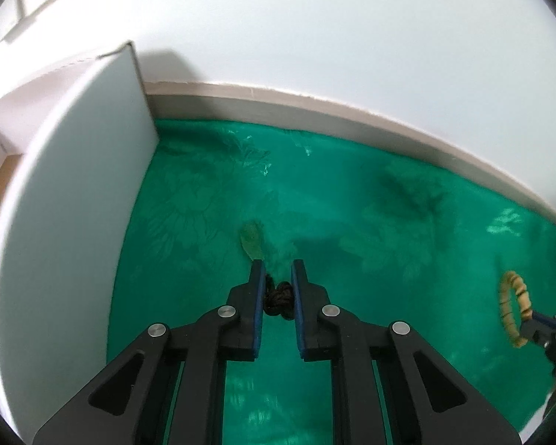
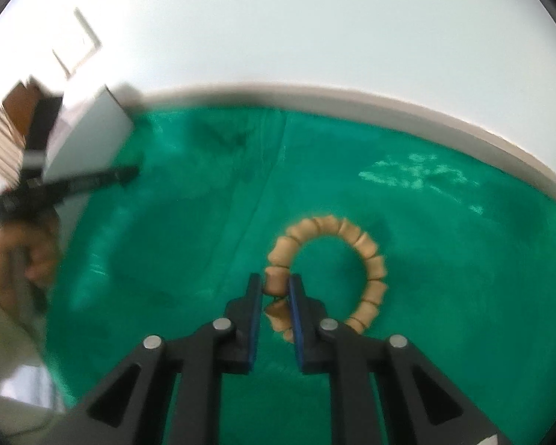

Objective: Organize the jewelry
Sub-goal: 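Carry the black earring and wooden bracelet over the white tray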

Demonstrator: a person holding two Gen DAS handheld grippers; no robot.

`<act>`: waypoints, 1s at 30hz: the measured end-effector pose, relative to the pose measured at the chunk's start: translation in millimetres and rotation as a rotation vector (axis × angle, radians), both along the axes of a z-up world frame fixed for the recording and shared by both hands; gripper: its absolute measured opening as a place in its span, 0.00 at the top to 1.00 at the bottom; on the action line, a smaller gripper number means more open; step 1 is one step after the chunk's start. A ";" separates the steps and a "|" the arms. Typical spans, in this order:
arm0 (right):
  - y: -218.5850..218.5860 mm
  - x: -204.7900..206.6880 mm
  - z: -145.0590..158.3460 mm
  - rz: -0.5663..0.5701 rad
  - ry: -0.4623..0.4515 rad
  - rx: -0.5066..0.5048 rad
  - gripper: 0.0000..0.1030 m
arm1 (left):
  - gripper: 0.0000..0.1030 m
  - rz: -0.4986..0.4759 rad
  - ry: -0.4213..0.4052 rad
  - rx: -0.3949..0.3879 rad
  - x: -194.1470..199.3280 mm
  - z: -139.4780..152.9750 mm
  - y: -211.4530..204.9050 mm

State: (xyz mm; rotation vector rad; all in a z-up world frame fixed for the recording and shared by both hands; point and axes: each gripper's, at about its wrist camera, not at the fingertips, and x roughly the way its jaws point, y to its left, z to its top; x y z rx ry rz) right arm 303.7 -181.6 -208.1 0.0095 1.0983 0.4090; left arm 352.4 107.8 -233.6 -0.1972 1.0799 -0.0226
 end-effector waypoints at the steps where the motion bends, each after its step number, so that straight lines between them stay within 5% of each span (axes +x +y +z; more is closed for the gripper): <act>1: -4.5 -2.8 4.7 -0.007 0.004 0.026 0.86 | 0.88 -0.001 -0.008 -0.006 -5.4 4.5 1.1; 7: -27.4 -15.8 25.9 -0.063 0.044 0.175 0.86 | 0.88 0.017 -0.043 -0.056 -47.1 30.1 3.9; 17: -21.6 -30.1 45.7 -0.036 0.029 0.207 0.86 | 0.88 0.071 -0.058 -0.084 -95.3 70.9 20.1; 30: 72.8 -39.7 94.1 0.207 -0.024 0.253 0.86 | 0.88 0.217 -0.134 -0.177 -182.1 162.3 82.9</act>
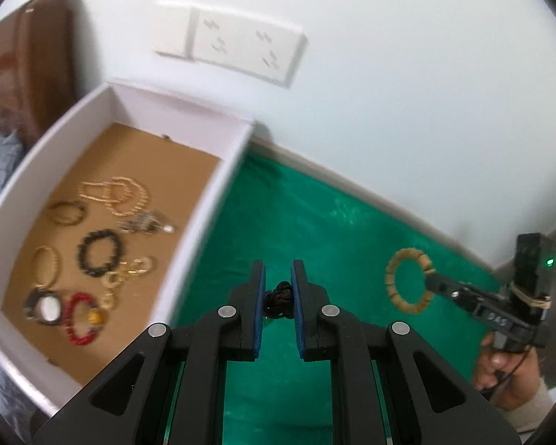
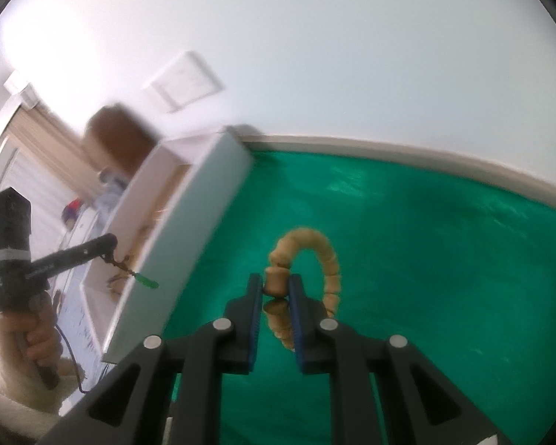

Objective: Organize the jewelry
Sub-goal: 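Carry the black earring and wooden bracelet over the white tray, then lower both items into the tray and open both tools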

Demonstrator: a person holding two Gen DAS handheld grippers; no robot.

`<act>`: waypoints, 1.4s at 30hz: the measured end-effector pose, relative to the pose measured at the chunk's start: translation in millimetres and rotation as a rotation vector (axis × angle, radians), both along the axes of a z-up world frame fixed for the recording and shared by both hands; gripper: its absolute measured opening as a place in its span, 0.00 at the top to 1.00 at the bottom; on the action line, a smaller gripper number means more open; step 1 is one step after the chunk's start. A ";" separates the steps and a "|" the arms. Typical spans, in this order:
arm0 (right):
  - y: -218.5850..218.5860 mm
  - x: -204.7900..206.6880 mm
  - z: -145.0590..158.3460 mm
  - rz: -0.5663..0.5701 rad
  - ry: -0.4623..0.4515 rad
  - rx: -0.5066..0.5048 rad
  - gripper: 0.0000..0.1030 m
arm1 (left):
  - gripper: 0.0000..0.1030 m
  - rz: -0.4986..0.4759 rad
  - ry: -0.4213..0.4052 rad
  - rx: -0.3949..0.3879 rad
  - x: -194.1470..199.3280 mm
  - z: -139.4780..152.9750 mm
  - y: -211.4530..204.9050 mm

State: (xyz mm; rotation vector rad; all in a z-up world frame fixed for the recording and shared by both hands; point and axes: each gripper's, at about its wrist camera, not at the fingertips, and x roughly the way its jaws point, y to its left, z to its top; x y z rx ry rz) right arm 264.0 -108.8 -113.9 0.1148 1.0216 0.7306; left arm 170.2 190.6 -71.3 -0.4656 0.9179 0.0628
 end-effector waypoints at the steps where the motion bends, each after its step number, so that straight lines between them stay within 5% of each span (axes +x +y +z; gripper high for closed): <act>1: 8.1 0.3 3.6 0.017 -0.003 0.010 0.86 | 0.88 0.024 -0.008 0.000 -7.1 6.5 9.6; 7: 83.5 5.8 37.1 0.179 -0.032 0.094 0.86 | 0.88 0.184 -0.016 0.067 -43.9 25.7 72.9; 16: 222.1 25.1 60.4 0.413 -0.144 0.109 0.86 | 0.88 0.313 0.135 0.066 -64.3 -34.6 133.0; 26: 344.1 82.3 -6.7 0.542 -0.256 -0.173 0.86 | 0.88 0.320 0.226 0.121 -36.8 -89.9 123.6; 34: 382.7 74.4 -72.3 0.638 -0.292 -0.442 0.86 | 0.87 0.364 0.255 0.180 -26.2 -109.4 120.6; 38: 384.7 64.7 -81.1 0.644 -0.298 -0.468 0.85 | 0.83 0.401 0.273 0.197 -30.9 -113.5 120.1; 40: 382.2 58.8 -79.3 0.643 -0.286 -0.458 0.77 | 0.66 0.419 0.275 0.193 -36.3 -113.2 120.0; 42: 379.0 53.9 -74.2 0.635 -0.298 -0.454 0.50 | 0.51 0.440 0.275 0.203 -43.2 -110.8 119.4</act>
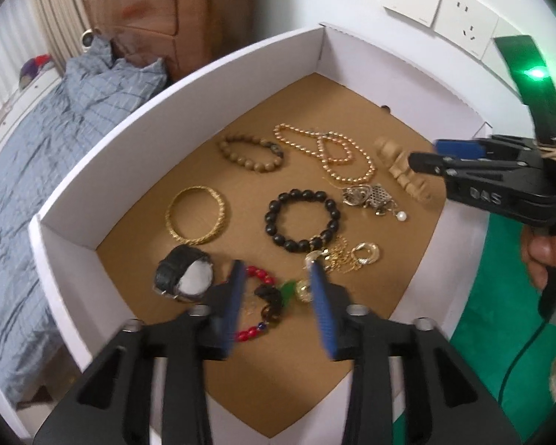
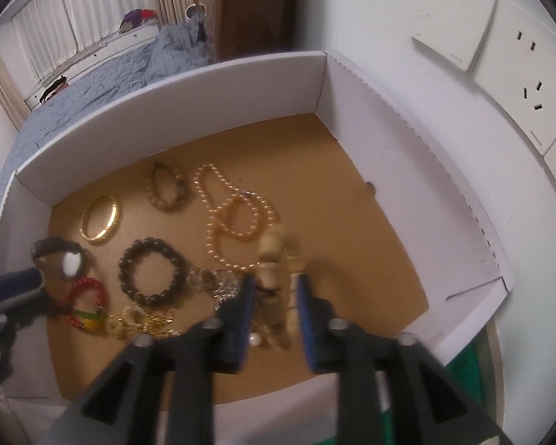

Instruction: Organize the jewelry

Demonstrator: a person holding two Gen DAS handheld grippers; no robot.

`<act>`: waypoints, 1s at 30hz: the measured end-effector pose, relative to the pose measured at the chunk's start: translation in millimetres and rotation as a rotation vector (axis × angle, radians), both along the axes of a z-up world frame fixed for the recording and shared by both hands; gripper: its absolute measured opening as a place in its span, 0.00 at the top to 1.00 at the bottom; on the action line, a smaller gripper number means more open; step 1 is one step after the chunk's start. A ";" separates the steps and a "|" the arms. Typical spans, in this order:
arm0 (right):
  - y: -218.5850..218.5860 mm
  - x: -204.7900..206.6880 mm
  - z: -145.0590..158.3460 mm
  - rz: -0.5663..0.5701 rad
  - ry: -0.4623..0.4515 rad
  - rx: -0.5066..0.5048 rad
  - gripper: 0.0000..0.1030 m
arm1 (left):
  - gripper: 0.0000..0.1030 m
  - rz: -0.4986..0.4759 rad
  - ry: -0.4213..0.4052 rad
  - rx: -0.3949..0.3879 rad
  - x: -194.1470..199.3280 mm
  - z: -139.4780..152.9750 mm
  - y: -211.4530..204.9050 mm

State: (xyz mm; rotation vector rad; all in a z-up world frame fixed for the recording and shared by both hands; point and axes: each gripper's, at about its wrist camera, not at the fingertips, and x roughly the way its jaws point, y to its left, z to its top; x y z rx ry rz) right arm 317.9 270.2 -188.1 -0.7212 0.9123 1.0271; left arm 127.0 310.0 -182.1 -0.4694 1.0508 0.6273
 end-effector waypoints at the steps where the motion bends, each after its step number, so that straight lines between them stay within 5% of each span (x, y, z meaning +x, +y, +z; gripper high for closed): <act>1: -1.6 -3.3 3.1 -0.001 -0.006 0.006 0.43 | 0.44 0.008 0.001 0.012 -2.9 1.6 -0.5; 7: -21.0 -11.1 36.8 -0.049 0.022 0.095 0.33 | 0.09 0.038 0.013 0.117 -20.1 21.1 -4.9; 16: -46.0 -40.2 102.1 -0.101 0.053 0.173 0.25 | 0.04 0.125 0.017 0.324 -43.7 86.9 -17.4; 26: -60.3 -98.0 124.5 -0.076 0.096 0.119 0.25 | 0.04 0.170 -0.014 0.107 -72.0 121.1 -17.0; 30: -64.2 -113.7 131.6 -0.068 0.073 0.101 0.25 | 0.04 0.193 -0.022 0.091 -77.6 124.2 -18.8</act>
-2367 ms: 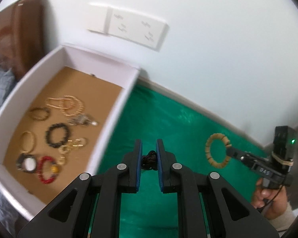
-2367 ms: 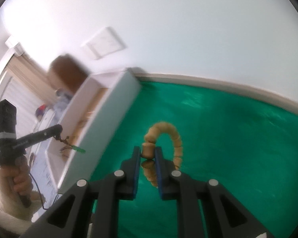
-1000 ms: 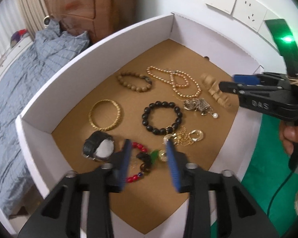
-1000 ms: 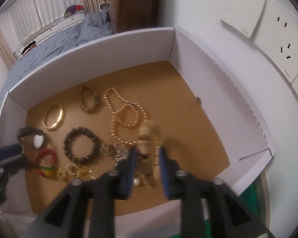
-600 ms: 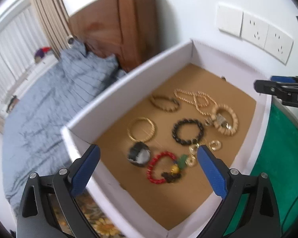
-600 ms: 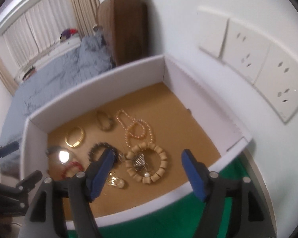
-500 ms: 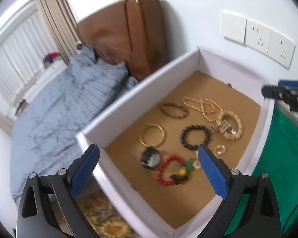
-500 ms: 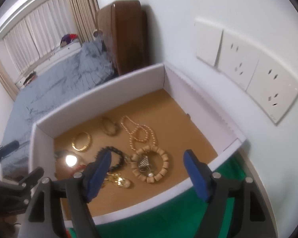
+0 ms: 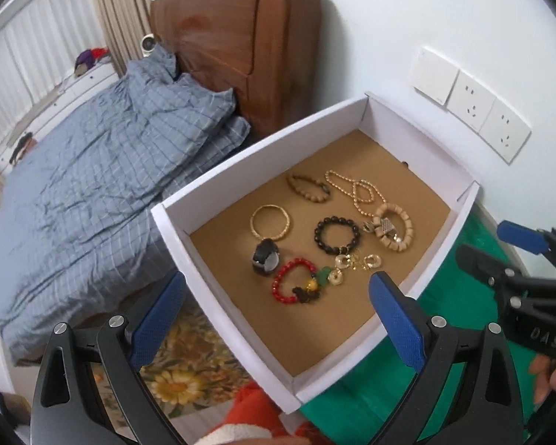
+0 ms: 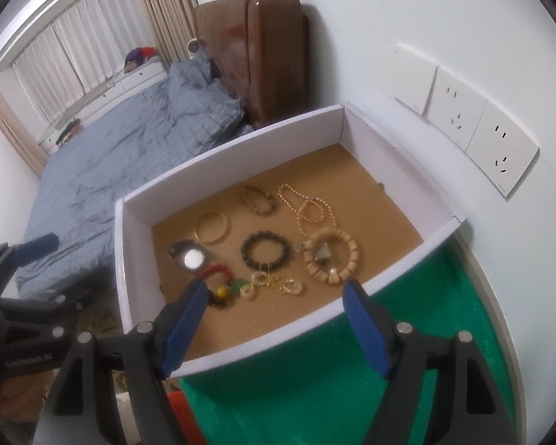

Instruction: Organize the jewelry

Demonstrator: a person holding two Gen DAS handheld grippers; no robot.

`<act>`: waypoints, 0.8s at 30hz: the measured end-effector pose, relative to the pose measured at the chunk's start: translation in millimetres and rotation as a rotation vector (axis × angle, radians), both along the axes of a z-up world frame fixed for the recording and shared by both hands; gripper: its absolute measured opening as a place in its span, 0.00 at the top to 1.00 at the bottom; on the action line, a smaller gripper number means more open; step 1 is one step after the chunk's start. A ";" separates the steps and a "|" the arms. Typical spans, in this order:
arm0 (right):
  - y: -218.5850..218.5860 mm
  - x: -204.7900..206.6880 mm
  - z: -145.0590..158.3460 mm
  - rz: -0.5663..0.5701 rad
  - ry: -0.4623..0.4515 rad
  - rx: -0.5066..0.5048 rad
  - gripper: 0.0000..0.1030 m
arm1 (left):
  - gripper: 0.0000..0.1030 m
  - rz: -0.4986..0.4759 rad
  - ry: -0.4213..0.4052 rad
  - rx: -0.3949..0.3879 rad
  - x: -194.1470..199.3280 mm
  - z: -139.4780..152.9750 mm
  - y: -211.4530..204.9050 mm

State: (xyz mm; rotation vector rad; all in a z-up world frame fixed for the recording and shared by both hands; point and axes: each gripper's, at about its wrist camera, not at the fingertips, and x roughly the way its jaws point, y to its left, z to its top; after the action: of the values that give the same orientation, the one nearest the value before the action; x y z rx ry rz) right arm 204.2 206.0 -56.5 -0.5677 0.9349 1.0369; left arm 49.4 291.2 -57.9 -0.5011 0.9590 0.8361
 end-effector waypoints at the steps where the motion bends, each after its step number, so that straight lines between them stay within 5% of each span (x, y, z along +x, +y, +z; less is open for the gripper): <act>1: -0.6 -2.8 1.8 0.004 -0.010 -0.001 0.25 | 0.04 0.006 0.000 0.002 -0.9 0.1 -0.4; 24: 11.3 -0.8 5.9 0.020 -0.008 -0.023 0.25 | 0.04 0.072 0.012 0.007 -0.5 -0.9 7.3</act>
State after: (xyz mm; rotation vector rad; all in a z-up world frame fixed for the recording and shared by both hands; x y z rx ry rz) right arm 203.4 217.3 -50.6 -0.6012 0.9371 1.0425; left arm 48.9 298.5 -58.8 -0.5275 0.9540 0.9075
